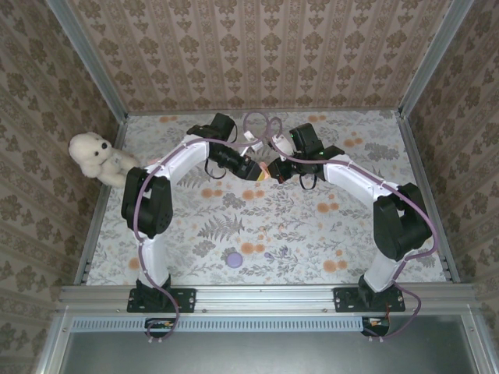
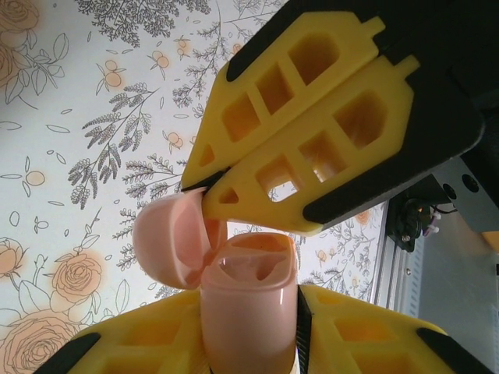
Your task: Insert wireless bluetooth earbuds into charging case
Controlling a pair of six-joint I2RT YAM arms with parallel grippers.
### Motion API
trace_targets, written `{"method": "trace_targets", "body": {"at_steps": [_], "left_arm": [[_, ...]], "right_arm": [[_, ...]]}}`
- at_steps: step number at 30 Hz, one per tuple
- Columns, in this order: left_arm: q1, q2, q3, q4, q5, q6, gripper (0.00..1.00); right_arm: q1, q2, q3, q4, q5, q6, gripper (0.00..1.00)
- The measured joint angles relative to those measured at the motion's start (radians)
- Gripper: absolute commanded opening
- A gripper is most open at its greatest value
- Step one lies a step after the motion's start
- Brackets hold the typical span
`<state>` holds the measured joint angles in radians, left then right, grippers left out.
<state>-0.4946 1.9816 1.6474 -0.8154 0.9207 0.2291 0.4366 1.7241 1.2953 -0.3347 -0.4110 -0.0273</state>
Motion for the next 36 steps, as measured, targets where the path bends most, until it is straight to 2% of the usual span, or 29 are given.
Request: {"method": "trace_targets", "body": {"at_steps": [8,15,23,29,31,36], "left_arm": [[0.000,0.000,-0.005,0.016,0.000,-0.010,0.32],[-0.001,-0.001,-0.019,0.039,0.004,-0.027,0.18],[-0.002,-0.016,-0.052,0.082,0.007,-0.046,0.12],[-0.001,-0.046,-0.098,0.128,0.006,-0.054,0.05],[0.002,-0.063,-0.124,0.145,0.005,-0.058,0.00],[0.005,-0.102,-0.188,0.195,-0.018,-0.078,0.00]], "right_arm": [[0.000,0.000,0.000,0.000,0.008,0.000,0.00],[0.000,0.000,0.000,-0.006,0.016,0.000,0.00],[0.000,0.000,0.000,-0.007,0.020,0.000,0.01],[-0.003,-0.001,0.000,-0.010,0.021,0.009,0.27],[-0.013,-0.005,0.000,-0.014,0.020,0.020,0.40],[-0.053,-0.080,-0.019,-0.012,0.013,0.065,0.59]]}}
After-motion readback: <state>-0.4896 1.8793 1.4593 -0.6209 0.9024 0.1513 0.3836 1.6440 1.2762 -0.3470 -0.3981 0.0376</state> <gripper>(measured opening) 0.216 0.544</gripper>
